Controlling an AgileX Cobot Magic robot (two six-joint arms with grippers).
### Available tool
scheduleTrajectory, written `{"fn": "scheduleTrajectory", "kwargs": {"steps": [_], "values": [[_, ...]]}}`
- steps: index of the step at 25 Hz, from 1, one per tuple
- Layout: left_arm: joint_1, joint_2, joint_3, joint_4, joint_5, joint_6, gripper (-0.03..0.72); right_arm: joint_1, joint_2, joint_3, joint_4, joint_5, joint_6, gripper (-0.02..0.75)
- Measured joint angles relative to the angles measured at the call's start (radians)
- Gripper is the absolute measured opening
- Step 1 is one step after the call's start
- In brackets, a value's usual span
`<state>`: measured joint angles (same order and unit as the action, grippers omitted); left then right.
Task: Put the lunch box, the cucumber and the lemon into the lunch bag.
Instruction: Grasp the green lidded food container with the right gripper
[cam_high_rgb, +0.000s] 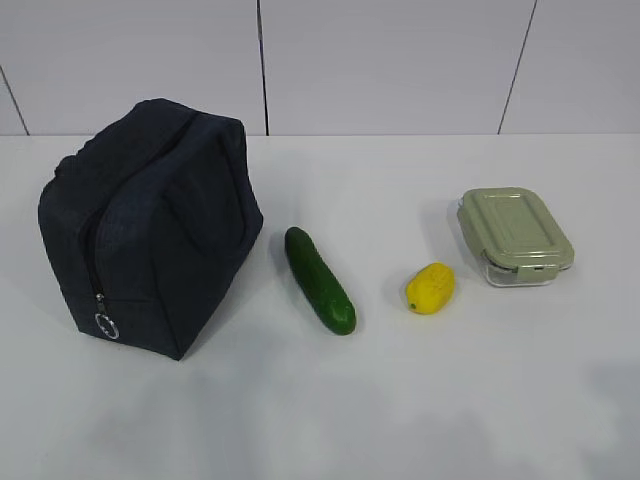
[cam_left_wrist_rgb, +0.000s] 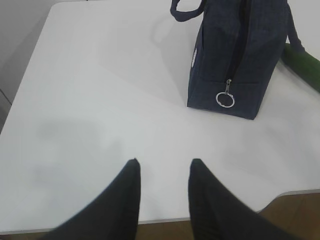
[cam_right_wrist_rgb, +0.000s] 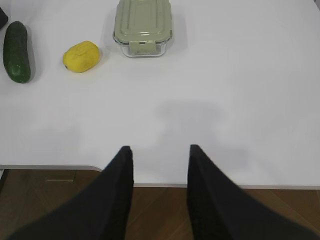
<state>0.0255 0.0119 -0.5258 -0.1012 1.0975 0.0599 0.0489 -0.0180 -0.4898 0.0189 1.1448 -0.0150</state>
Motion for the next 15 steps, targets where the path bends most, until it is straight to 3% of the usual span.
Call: {"fn": "scheduleTrajectory", "kwargs": {"steps": [15], "values": [[0.0, 0.0, 0.0, 0.0, 0.0, 0.0, 0.235, 0.0, 0.0, 0.0, 0.0, 0.0, 0.0, 0.276]]}}
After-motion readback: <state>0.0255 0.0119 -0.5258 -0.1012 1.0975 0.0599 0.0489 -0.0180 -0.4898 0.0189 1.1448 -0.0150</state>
